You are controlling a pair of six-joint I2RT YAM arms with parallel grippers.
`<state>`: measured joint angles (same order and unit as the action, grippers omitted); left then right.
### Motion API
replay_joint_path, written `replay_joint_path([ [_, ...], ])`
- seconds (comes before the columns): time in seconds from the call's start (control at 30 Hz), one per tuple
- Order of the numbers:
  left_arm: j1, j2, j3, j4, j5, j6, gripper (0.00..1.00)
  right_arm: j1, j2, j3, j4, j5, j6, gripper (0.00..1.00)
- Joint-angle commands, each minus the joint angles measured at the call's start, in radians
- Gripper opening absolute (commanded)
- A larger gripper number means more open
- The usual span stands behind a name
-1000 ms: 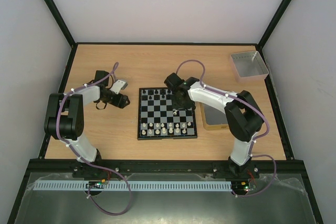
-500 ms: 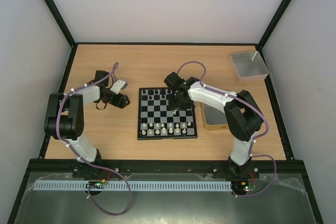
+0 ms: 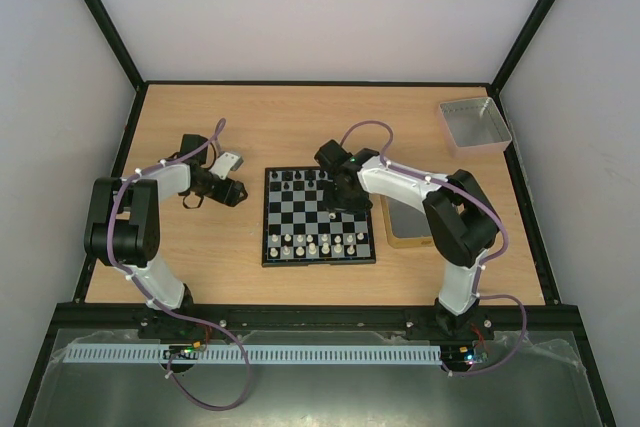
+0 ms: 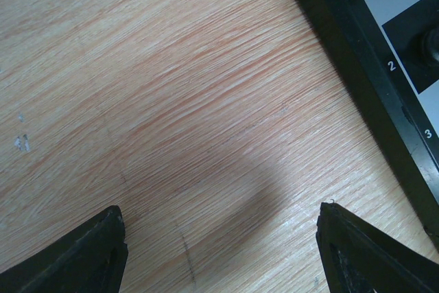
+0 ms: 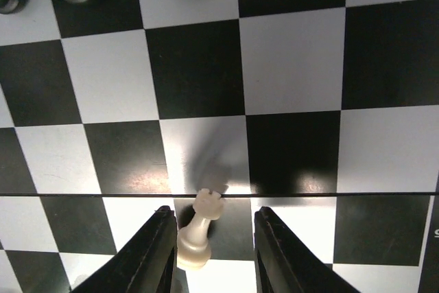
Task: Set up the chess pieces on the board
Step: Pick up the chess piece from the chessboard.
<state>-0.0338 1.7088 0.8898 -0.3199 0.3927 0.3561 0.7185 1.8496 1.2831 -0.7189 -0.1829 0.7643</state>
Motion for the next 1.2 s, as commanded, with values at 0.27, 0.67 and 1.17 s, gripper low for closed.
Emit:
replay_joint_path([
  [0.27, 0.007, 0.063, -0.055, -0.118, -0.032, -0.008, 0.76, -0.01, 0.038, -0.025, 0.019, -0.015, 0.0, 0.23],
  [0.67, 0.013, 0.066, -0.054, -0.12, -0.026, -0.005, 0.76, -0.01, 0.056, -0.007, -0.004, 0.019, -0.04, 0.08],
  [1.17, 0.017, 0.078, -0.049, -0.121, -0.032, -0.009, 0.76, 0.007, -0.174, -0.137, 0.059, 0.225, -0.068, 0.02],
])
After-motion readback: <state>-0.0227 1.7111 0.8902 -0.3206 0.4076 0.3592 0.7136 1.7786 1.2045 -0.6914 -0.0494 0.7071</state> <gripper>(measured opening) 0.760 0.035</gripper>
